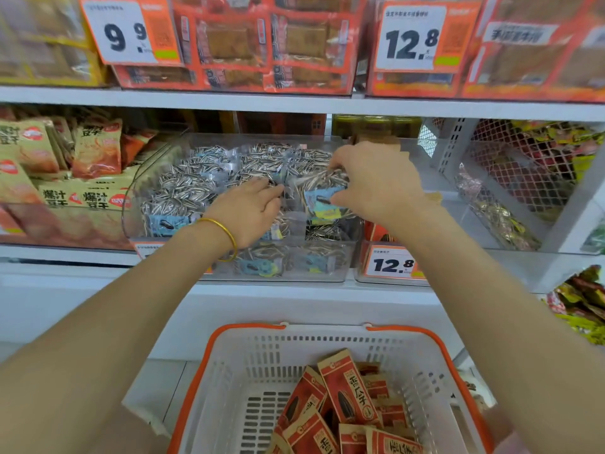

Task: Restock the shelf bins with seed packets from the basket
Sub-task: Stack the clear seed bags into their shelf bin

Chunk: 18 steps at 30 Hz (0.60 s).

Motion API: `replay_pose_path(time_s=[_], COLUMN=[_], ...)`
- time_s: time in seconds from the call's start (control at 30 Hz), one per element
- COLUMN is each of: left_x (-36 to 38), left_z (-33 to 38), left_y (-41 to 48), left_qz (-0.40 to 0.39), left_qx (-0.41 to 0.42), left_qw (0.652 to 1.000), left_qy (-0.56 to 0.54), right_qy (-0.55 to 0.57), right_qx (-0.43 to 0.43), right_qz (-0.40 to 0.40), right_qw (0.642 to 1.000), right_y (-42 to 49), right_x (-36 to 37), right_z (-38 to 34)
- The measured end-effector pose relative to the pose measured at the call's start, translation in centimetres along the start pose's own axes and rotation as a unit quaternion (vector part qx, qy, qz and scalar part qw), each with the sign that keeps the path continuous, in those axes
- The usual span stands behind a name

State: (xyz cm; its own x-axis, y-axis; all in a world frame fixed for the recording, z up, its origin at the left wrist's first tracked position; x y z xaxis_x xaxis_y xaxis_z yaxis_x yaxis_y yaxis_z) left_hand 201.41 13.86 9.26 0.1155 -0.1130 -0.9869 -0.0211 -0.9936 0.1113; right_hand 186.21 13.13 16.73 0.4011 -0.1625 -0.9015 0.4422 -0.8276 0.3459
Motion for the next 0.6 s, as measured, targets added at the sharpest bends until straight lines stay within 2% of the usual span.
replay_pose_path(time_s=[0.2, 0.33, 0.5, 0.6], left_x=[0.2, 0.3, 0.5, 0.5], left_z=[-0.2, -0.3, -0.6, -0.6], left_y=[0.4, 0.4, 0.4, 0.5], left_qz=[-0.018, -0.024, -0.024, -0.026], left_qx=[0.009, 0.012, 0.014, 0.013], left_qw=[1.000, 1.000, 1.000, 1.000], left_qy=[-0.004, 0.004, 0.007, 0.007], right_qy=[0.046, -0.009, 0.037, -0.060], right_qx=[0.000, -0.007, -0.020, -0.045], right_qz=[-0.089, -0.070, -0.067, -0.042], right_qw=[0.995, 0.998, 0.997, 0.996], right_y=[0.4, 0.6, -0.7, -1.3], right_x=[3.8, 4.6, 5.6, 4.8], right_z=[-0.8, -0.7, -0.9, -1.6])
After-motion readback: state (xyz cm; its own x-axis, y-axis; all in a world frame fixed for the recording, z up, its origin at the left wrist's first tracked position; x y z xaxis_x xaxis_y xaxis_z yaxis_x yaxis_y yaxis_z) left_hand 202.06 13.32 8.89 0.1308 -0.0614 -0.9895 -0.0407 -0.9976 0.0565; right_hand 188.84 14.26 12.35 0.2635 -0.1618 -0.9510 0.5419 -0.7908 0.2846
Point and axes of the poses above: each hand's wrist, its own y-axis towards the middle knuckle, its own x-axis out of the palm, z = x × y, the point moved 8 cm from there along y, towards the middle knuckle, and after that the axes turned 15 degrees about y, right-handed, at the moved point
